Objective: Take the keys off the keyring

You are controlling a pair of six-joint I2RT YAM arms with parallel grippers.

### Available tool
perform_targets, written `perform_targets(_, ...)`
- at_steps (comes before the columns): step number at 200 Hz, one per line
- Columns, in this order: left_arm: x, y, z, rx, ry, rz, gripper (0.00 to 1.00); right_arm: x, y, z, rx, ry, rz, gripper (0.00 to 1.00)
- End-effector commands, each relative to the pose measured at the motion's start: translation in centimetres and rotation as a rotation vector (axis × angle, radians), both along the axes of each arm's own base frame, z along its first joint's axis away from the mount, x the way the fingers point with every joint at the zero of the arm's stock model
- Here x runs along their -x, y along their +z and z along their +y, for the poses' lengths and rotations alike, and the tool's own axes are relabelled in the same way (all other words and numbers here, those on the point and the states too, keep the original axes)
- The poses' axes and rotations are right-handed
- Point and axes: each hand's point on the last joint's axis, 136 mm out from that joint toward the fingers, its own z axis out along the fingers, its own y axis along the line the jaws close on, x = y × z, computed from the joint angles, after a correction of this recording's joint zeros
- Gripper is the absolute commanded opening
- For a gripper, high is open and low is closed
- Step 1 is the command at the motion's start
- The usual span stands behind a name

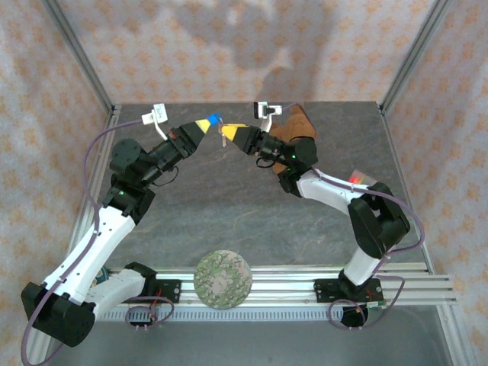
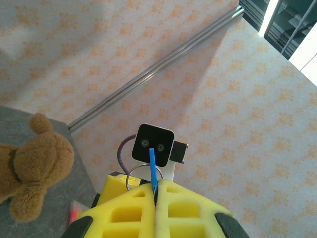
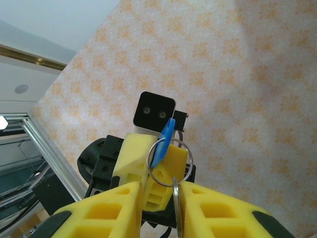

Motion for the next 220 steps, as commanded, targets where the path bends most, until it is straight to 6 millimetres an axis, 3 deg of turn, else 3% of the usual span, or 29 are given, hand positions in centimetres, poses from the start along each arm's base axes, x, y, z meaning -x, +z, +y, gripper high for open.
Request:
perform_targets(1,0.1,0.4,0.5,-0.005,0.025,-0.031,0.00,0.9,1.3,-0.2,-0.034,0.021,-0.050,0.27)
perform_targets(9,0.0,0.4,0.5,-0.002,0.024,-0.030,0.00,1.0,1.4,-0.1,-0.035,0.027,-0.052,0.33)
perform_targets(26,0.0,0.5,0.4,0.006,0.015,-0.032,0.00,0.6,1.4,0.0,-0.044,0.012,-0.035,0.57)
perform_targets(40,0.0,0.6,0.2,0.020,-0.002,-0.030,0.00,0.5,1.4,0.1,-0.048,0.008,-0.036,0.66)
perform_targets(102,-0.3,0.3,-0.3,0.060,-0.032,-0.014,0.00,0.1,1.9,0.7,-0.067,-0.016,-0.059,0.76)
perform_targets(147,-0.4,0.4,-0.2,0.082,-0.027,-0.021,0.00,0.4,2.2,1.5,-0.066,0.017,-0.073,0.72)
perform_targets(187,-0.3,0.7,0.7,0.091,0.020,-0.044,0.00,1.1,1.9,2.1,-0.052,0.054,-0.067,0.52)
perform_targets(220,0.0,0.9,1.7,0.083,0.080,-0.067,0.00,1.3,1.6,2.0,-0.048,0.057,-0.059,0.42)
